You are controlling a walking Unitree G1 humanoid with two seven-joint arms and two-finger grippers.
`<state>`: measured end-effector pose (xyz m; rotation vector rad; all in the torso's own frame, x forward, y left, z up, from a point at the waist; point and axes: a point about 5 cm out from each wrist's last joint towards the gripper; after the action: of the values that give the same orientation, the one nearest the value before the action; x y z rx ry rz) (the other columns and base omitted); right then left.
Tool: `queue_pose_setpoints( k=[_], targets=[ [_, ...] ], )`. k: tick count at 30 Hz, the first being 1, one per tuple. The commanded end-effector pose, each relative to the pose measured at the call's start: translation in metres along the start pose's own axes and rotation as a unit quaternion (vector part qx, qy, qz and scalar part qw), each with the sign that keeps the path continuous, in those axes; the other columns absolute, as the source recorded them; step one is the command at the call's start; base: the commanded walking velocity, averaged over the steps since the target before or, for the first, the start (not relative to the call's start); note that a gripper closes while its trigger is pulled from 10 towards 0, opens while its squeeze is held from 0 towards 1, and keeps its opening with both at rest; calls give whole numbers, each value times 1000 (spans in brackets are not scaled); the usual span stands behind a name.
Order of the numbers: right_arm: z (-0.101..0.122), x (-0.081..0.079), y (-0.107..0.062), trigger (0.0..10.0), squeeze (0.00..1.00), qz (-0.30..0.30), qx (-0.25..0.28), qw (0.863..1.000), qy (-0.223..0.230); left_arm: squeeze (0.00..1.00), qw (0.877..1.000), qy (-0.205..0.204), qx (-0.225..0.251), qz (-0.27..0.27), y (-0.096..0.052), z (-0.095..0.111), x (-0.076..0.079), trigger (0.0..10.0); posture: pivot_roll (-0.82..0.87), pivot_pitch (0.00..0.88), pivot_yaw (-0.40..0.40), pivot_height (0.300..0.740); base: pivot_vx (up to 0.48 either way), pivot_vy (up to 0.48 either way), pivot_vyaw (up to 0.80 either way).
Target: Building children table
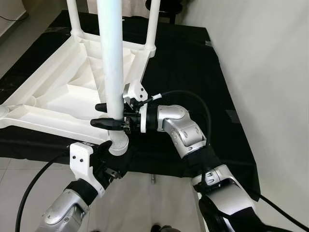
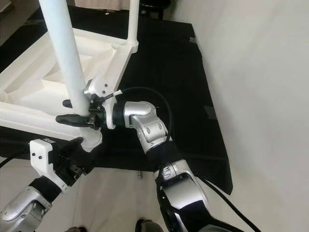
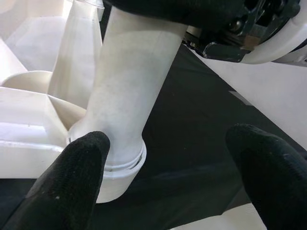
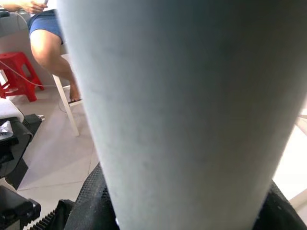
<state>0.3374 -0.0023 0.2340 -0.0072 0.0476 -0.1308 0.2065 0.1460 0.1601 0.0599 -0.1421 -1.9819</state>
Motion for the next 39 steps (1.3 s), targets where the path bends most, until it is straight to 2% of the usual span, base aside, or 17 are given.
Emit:
queue_pose_setpoints(
  k=[1,7,8,9,10,11,12,15,16,21,22,23,24,29,30,38,39],
  targets=[
    [-11,4,-5,0,0,-18,-17,1000,18,0,1000,1,-6,2,-2,-1,1,10000,66,205,-147,740,0,0,0],
    [-24,16,-36,0,0,-148,-3,988,48,0,1000,2,-5,3,-1,-1,-2,10000,39,196,-142,740,0,0,0],
    [-27,35,-61,0,0,-327,9,944,50,0,1000,3,-5,4,-1,-2,-3,10000,31,192,-142,740,0,0,0],
    [-27,35,-61,0,0,-327,9,944,50,0,1000,3,-5,4,-1,-2,-3,10000,31,192,-142,740,0,0,0],
    [-32,45,-97,0,0,-502,13,863,52,0,1000,3,-6,4,-1,-3,-5,10000,18,183,-142,740,0,0,0],
    [-32,45,-97,0,0,-502,13,863,52,0,1000,3,-6,4,-1,-3,-5,10000,18,183,-142,740,0,0,0],
    [-38,35,-113,0,0,-568,13,822,41,0,1000,4,-6,4,0,-3,-7,10000,24,183,-133,740,0,0,0],
    [-38,35,-113,0,0,-568,13,822,41,0,1000,4,-6,4,0,-3,-7,10000,24,183,-133,740,0,0,0],
    [-45,24,-119,0,0,-590,9,806,41,0,1000,5,-6,4,1,-4,-8,10000,7,169,-128,740,0,0,0],
    [-49,14,-107,0,0,-556,4,830,51,0,1000,8,-6,5,4,-6,-11,10000,10,158,-140,740,0,0,0],
    [-46,12,-97,2471,0,-533,8,844,60,0,1000,9,-4,9,4,-5,-12,10000,11,157,-145,740,0,0,0],
    [-46,12,-97,2471,0,-533,8,844,60,0,1000,9,-4,9,4,-5,-12,10000,11,157,-145,740,0,0,0],
    [-43,9,-86,10000,0,-510,16,857,70,0,1000,9,-3,11,4,-5,-12,10000,10,155,-146,740,0,0,0],
    [-28,0,-62,10000,0,-435,49,895,87,0,1000,8,-1,13,5,-6,-11,10000,6,152,-146,740,0,0,0],
    [-21,-2,-57,10000,1000,-395,62,912,91,0,1000,7,0,11,5,-6,-11,10000,8,151,-147,740,0,0,0],
    [-2,2,-44,10000,1000,-207,50,975,60,0,1000,4,1,8,5,-5,-6,10000,23,155,-152,740,0,0,0],
    [-1,2,-42,10000,667,-176,35,983,42,0,1000,3,2,8,5,-5,-6,10000,30,157,-154,740,0,0,0]
  ],
)
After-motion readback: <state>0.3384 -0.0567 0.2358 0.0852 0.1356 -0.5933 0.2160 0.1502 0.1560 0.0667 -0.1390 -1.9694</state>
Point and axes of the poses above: a point about 5 cm out from each wrist's last joint towards the gripper, its own y axis pointing out of the wrist towards the gripper, its own z axis along the axis of the wrist's last joint, x = y × z, and after that the axes turned 12 degrees about y, right-handed
